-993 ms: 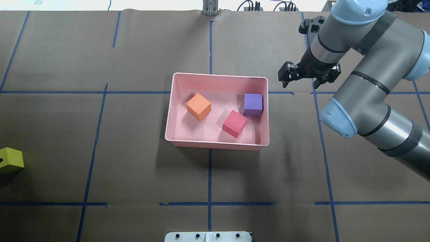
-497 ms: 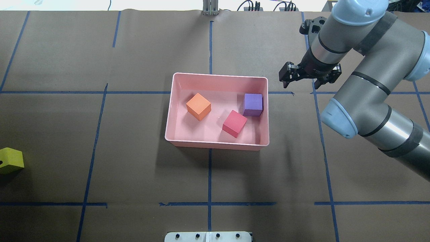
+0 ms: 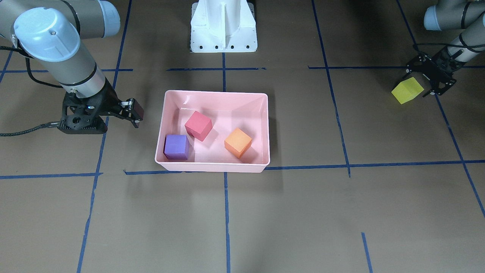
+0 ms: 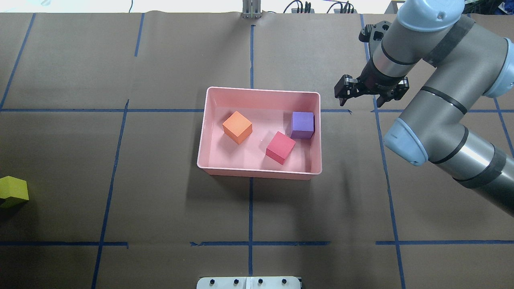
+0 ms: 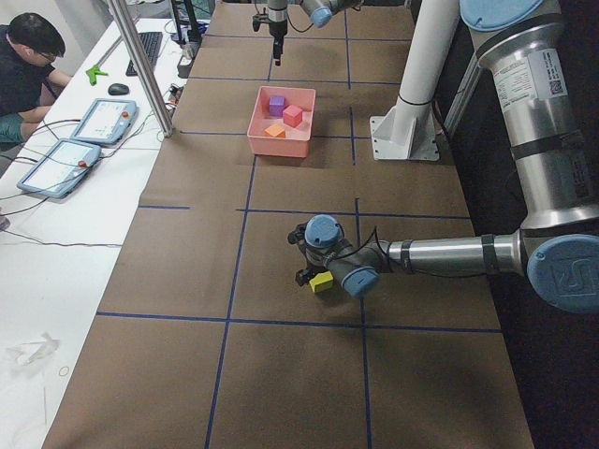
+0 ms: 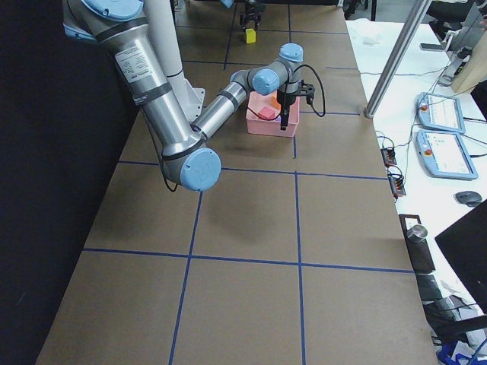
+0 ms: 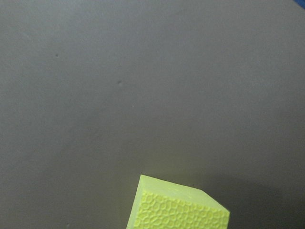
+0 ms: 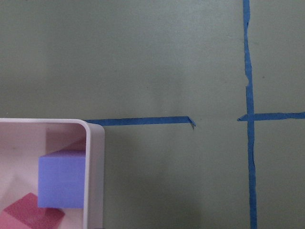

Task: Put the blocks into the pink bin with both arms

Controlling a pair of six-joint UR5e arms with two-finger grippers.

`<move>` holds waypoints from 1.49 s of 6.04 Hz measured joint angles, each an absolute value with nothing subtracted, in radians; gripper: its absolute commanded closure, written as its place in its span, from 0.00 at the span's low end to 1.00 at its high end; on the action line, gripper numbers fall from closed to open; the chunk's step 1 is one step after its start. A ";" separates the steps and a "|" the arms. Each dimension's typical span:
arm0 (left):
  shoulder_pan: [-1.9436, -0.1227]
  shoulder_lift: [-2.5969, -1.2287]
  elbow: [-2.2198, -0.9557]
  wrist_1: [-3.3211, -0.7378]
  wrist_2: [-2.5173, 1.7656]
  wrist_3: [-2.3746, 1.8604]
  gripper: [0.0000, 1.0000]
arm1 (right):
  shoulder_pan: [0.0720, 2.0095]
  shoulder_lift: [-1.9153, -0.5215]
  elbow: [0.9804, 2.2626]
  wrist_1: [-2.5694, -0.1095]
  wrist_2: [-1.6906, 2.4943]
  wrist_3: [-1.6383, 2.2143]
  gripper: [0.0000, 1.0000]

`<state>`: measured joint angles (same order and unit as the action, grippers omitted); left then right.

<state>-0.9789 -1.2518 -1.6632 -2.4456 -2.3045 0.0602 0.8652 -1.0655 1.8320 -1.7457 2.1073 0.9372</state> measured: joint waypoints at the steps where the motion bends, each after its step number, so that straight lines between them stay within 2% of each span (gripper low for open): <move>1: -0.964 -1.256 -1.646 -2.445 -2.305 0.059 0.00 | 0.864 -1.068 1.833 -1.746 2.107 0.937 0.00; 2: -0.948 -1.264 -1.633 -2.444 -2.304 0.057 0.01 | 0.864 -1.070 1.833 -1.745 2.106 0.937 0.00; 3: -0.929 -1.274 -1.622 -2.441 -2.304 0.054 0.25 | 0.864 -1.070 1.832 -1.745 2.106 0.937 0.00; 4: -0.915 -1.284 -1.613 -2.437 -2.304 0.053 0.36 | 0.864 -1.070 1.832 -1.744 2.106 0.937 0.00; 7: -0.921 -1.307 -1.625 -2.394 -2.357 0.051 0.38 | 0.863 -1.075 1.831 -1.744 2.107 0.930 0.00; 9: -1.029 -1.405 -1.720 -2.161 -2.398 0.051 0.38 | 0.871 -1.077 1.830 -1.745 2.108 0.887 0.00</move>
